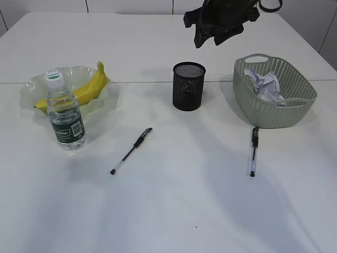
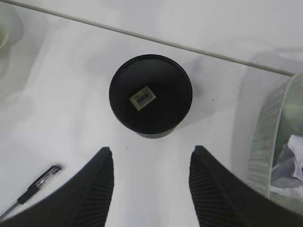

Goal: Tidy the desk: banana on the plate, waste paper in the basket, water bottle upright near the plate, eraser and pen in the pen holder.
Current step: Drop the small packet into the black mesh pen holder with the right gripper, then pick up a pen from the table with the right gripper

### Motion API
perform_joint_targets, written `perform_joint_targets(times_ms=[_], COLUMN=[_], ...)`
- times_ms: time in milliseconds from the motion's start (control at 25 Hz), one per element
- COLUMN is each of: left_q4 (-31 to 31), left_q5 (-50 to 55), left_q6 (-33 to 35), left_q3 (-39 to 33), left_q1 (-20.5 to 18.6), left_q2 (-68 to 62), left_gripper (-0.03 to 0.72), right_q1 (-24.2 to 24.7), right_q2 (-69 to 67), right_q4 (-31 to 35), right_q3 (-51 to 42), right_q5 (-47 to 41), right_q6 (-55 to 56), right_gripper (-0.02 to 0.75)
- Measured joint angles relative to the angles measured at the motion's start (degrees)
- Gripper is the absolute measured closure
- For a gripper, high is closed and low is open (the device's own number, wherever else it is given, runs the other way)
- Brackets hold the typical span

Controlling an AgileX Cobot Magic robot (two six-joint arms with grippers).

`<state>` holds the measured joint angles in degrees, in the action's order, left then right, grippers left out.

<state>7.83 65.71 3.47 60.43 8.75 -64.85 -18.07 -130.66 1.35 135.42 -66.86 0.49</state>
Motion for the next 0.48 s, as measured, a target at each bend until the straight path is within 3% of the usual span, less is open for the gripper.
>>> perform_joint_targets(times_ms=[320, 480], left_q4=[0.0, 0.0], left_q5=[-1.1, -1.3], left_q6=[0.0, 0.0], left_q3=[0.0, 0.0], left_q1=[0.0, 0.0], left_q2=[0.1, 1.5], left_gripper=[0.183, 0.183], right_q1=[0.0, 0.0], right_q2=[7.7, 13.0], right_q4=[1.5, 2.6], right_q3=[-0.3, -6.0], right_q5=[-4.7, -4.9], right_q6=[0.0, 0.0], right_gripper=[0.352, 0.352])
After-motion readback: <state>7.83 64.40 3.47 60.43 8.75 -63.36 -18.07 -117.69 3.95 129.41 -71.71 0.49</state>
